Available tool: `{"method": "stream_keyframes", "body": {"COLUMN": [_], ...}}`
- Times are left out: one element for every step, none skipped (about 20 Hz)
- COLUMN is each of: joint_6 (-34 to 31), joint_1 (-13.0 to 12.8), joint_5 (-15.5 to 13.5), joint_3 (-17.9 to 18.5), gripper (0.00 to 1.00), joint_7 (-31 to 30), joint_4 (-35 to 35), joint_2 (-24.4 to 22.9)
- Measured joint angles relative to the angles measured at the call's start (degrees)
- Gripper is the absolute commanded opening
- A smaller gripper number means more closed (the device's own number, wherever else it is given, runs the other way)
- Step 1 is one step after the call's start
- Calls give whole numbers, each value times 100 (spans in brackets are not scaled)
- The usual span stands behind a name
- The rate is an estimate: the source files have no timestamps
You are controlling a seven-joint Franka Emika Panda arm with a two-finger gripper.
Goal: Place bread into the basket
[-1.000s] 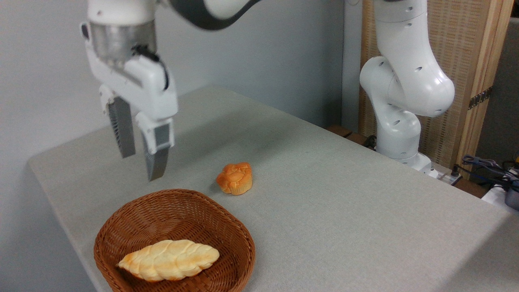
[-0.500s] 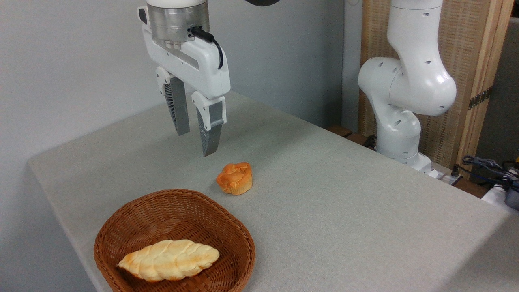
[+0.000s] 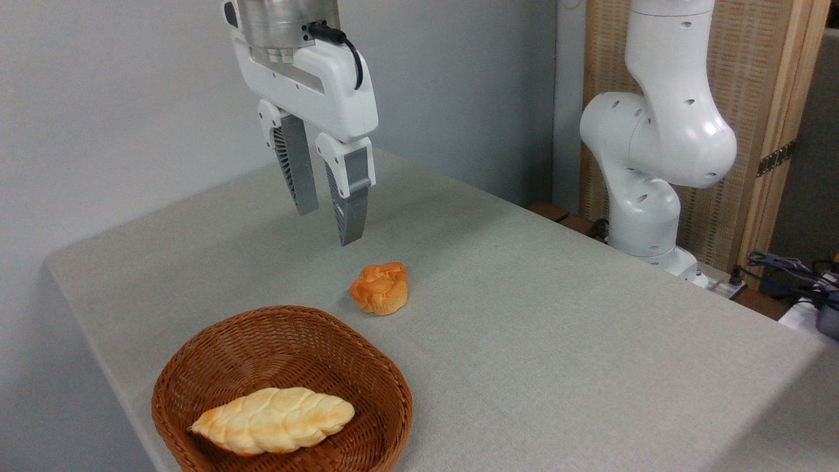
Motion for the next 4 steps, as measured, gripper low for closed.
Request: {"method": "stream_keyframes", "body": {"joint_6": [-10,-34,-50,-61], "joint_1": [-3,-8,-14,-18], "joint_5": [1,1,3,3], "joint_3": [1,1,1,1], "gripper": [100,100,100,100], "joint_7": [0,0,1,5], "joint_4": [50,78,89,97], "joint_2": [47,78,90,100]}}
